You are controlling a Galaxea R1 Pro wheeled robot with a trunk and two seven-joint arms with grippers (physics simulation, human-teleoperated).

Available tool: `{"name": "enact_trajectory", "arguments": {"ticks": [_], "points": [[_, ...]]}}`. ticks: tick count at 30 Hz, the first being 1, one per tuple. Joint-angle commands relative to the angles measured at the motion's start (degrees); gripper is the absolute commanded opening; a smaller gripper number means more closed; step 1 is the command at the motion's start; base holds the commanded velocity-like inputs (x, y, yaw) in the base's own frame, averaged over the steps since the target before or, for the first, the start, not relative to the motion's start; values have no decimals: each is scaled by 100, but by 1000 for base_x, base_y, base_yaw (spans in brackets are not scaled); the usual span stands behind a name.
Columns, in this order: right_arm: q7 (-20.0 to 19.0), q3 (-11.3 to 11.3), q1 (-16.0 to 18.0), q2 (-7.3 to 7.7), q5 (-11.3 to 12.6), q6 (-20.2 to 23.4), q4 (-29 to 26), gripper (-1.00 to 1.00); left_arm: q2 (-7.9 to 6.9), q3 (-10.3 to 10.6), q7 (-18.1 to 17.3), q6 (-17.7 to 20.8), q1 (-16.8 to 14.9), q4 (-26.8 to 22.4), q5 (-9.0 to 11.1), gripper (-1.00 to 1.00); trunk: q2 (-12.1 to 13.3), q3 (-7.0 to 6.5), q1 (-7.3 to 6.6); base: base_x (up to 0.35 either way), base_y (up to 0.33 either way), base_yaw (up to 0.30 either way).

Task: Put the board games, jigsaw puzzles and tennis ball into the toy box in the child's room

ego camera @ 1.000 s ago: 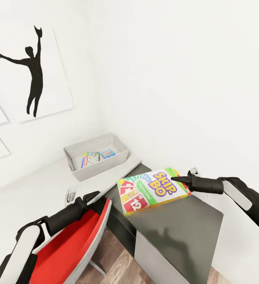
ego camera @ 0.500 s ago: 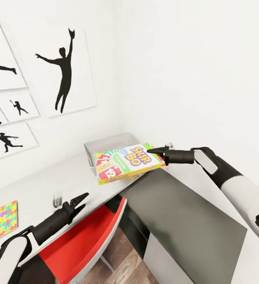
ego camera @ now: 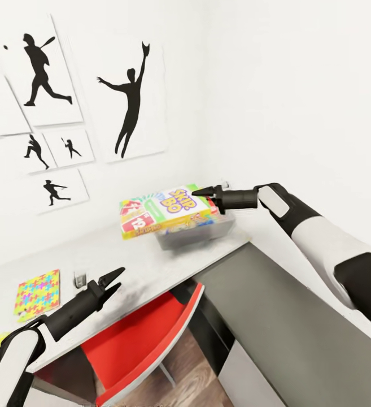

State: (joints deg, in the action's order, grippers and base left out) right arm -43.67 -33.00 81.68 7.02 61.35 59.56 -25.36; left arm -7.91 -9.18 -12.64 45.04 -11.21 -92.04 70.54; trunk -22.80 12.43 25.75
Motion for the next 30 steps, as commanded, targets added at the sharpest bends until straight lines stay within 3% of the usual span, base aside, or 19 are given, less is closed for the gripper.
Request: {"name": "enact_trajectory", "arguments": {"ticks": [1,5,8,9,12,14,16,17,18,22,26,30], "points": [[34,-23,106,-48,37,9,169,-100,-8,1,6,41,-103,1,-8,100,-12,14,3,0,0,269],[413,-20,538,-180,43,-22,637,-100,0,48,285,91,-545,2,2,100,-12,19,3,0,0,179],[906,-5,821,-221,56,-28,818,-100,17,191,557,148,-943,3,35,100,-12,21,3,0,0,82],[906,-5,821,-221,56,-28,818,-100,17,191,557,148,-943,3,35,100,-12,21,3,0,0,64],[1557,107,1019,-244,76,-30,932,-100,30,488,731,207,-1225,3,58,100,-12,22,3,0,0,42],[2007,342,1131,-254,92,-31,1005,-100,32,676,803,229,-1362,3,67,100,-12,22,3,0,0,24],[2437,727,1218,-260,100,-35,1060,-100,33,811,842,245,-1461,3,73,100,-12,22,3,0,0,15],[2634,944,1252,-259,101,-36,1076,-100,32,858,847,252,-1497,2,75,100,-12,22,3,0,0,11],[2634,944,1252,-259,101,-36,1076,-100,32,858,847,252,-1497,2,75,100,-12,23,3,0,0,11],[3272,1648,1340,-231,93,-43,1097,-100,24,968,859,270,-1585,2,81,100,-12,23,3,0,0,6],[3645,1964,1363,-195,98,-40,1073,-100,18,997,861,275,-1617,2,89,100,-12,23,3,0,0,3],[3770,2076,1338,-190,106,-21,913,-100,23,1010,863,276,-1629,2,95,100,-12,23,3,0,0,1]]}}
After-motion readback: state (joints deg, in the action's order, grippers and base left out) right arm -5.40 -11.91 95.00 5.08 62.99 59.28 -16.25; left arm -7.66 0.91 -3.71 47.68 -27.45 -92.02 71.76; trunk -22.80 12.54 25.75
